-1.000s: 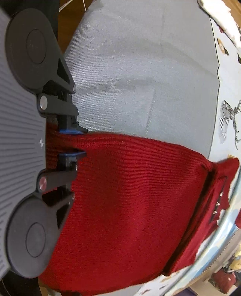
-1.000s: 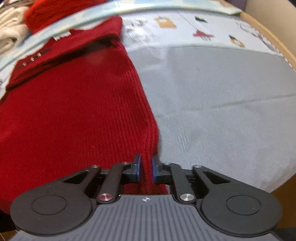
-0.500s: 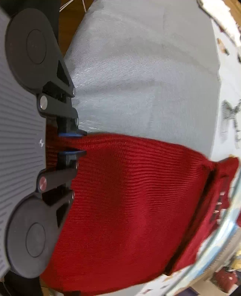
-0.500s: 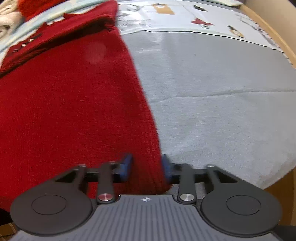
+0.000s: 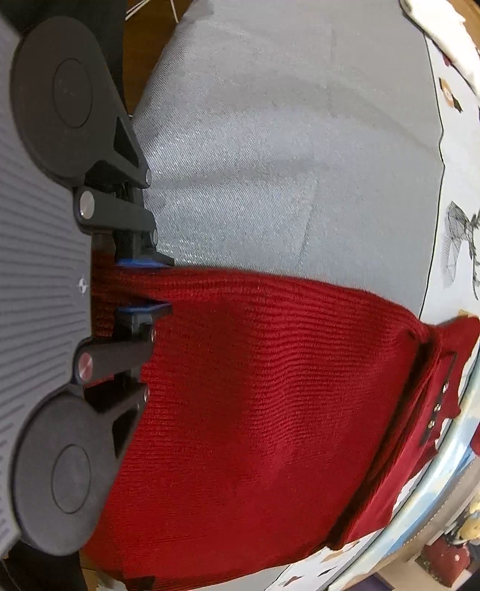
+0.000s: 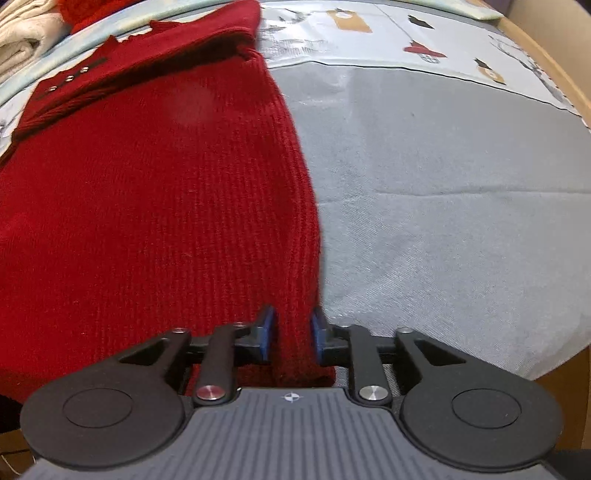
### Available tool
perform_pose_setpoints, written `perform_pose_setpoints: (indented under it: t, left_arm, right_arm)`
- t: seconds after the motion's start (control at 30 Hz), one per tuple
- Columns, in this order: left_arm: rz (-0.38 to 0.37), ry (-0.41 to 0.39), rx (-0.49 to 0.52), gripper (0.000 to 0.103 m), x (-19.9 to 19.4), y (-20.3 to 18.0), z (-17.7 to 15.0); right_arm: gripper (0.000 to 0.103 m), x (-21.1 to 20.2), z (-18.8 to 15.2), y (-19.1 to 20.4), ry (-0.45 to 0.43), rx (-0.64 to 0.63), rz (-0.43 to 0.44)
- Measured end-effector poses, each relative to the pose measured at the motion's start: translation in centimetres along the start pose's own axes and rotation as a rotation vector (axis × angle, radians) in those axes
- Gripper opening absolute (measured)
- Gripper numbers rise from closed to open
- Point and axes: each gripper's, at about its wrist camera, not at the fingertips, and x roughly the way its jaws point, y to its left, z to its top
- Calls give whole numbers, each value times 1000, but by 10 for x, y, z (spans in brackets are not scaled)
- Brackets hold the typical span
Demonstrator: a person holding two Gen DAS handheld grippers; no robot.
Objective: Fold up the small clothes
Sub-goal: 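Close both grippers on the sweater hem edges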
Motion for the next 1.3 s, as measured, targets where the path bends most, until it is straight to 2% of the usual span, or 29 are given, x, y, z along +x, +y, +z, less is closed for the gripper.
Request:
perform_pose_setpoints:
  t: [0.03,0.23,0.27,0.3,0.4,0.47,0.6,0.77,0.87,0.97,1.1,1.3]
  left_arm:
    - [0,3,-6,23,1,1,0]
    - [-12,4,22,23,-2,-5,-5]
    - [-23,-4,23,23,-3,-6,-3]
    - [-33,-18,22,21,-6,-6,-2]
    - [-53,-46,12,21,-10,-5,-2]
    - [-46,-37,6,21,-8,-6,-1]
    - [-21,17,24,24,2,-8,-2]
    - [-23,11,30,24,2,-8,-2]
    - [-24,-5,41,14,1,-10,-3]
    - [-31,-25,45,14,-3,-11,-4]
    - [-41,-29,30,14,-8,-7,-7]
    - [-76,-22,-8,14,-12,2,-7]
  right_arm:
    - [47,-1,-2,1,3,11,-5]
    - [46,1,-3,1,14,4,-1]
    - [42,0,-3,3,12,-2,9]
    - [30,-1,-3,4,8,-9,28]
    - [15,-9,-3,5,-35,-25,96]
    - [15,-10,-4,7,-42,-37,118]
    - [19,-4,-4,10,-13,-65,90]
    - [19,-3,-5,15,-15,-99,70]
    - [18,-4,-4,12,-17,-72,80]
    - [13,-6,-1,6,-36,-42,87]
    - [12,-12,0,1,-72,-7,119]
    - [12,-22,2,-12,-108,104,243]
